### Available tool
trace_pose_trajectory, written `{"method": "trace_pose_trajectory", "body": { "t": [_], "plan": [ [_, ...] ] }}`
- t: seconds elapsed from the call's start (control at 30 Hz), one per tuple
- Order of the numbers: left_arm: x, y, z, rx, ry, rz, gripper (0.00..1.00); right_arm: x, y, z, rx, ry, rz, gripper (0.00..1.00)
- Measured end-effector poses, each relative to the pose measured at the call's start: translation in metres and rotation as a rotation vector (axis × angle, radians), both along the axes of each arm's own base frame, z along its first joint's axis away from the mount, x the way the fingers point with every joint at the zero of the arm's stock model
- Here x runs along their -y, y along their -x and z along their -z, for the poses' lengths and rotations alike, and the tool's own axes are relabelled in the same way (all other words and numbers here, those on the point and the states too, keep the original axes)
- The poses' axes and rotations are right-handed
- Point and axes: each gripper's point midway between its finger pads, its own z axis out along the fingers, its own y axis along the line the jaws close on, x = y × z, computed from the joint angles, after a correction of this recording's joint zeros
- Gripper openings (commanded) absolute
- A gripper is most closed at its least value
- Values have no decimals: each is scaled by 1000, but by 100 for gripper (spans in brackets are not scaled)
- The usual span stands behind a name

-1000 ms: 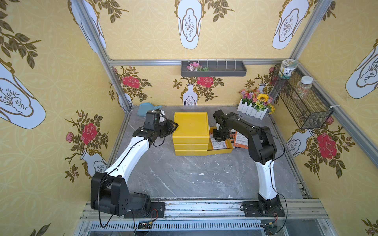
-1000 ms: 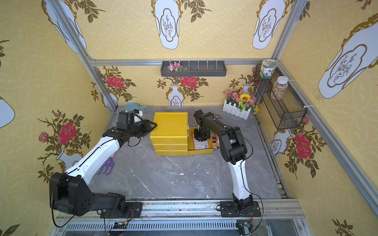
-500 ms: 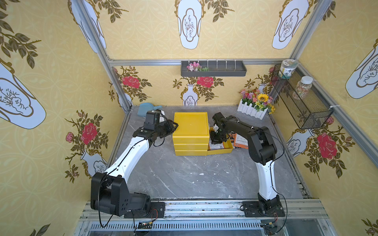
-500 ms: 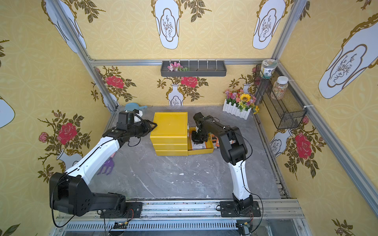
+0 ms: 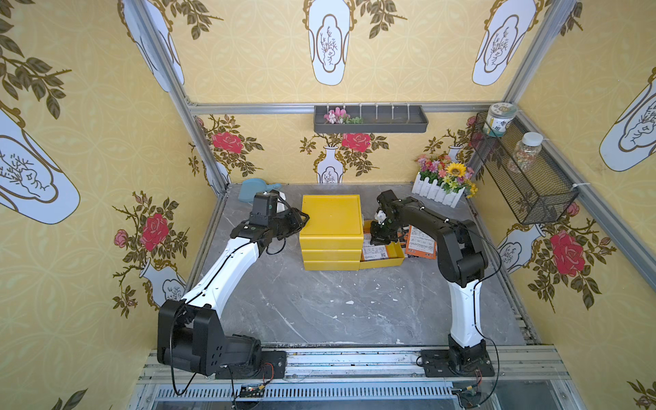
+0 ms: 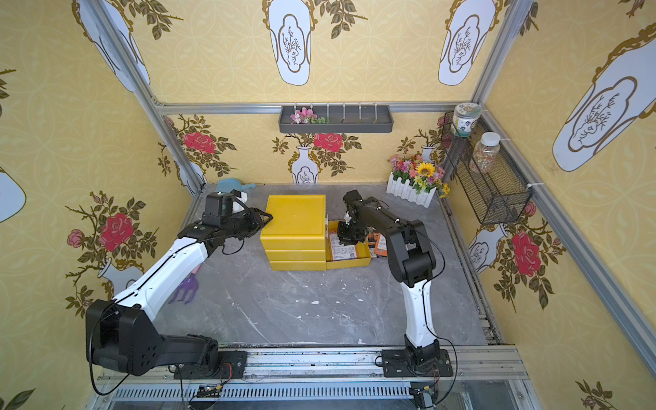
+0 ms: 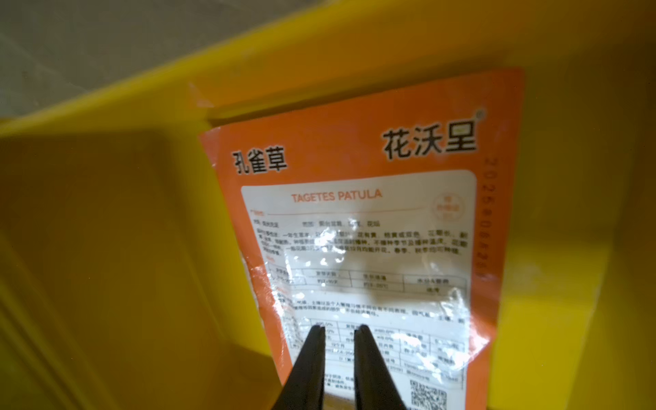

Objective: Take the seed bags out of the drawer
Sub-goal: Adjust the seed packet in the drawer.

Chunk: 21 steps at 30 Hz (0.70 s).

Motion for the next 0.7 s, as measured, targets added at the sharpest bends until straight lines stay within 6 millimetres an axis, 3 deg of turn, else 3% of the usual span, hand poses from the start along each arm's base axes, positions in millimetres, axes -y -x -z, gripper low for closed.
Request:
{"method": "trace_pose_trajectory", "body": {
  "t": [0.27,0.53,0.7],
  "plan": [
    [0,0,1,-1,0,1,43,-2,-6,15,10,33,-20,21],
    [1,-1,1,-10,-1,2,42,-27,-10,12,15,-95,-15,22],
    [1,-1,1,-10,0,3,43,-31,-8,4,5,-154,-5,25]
  ]
}}
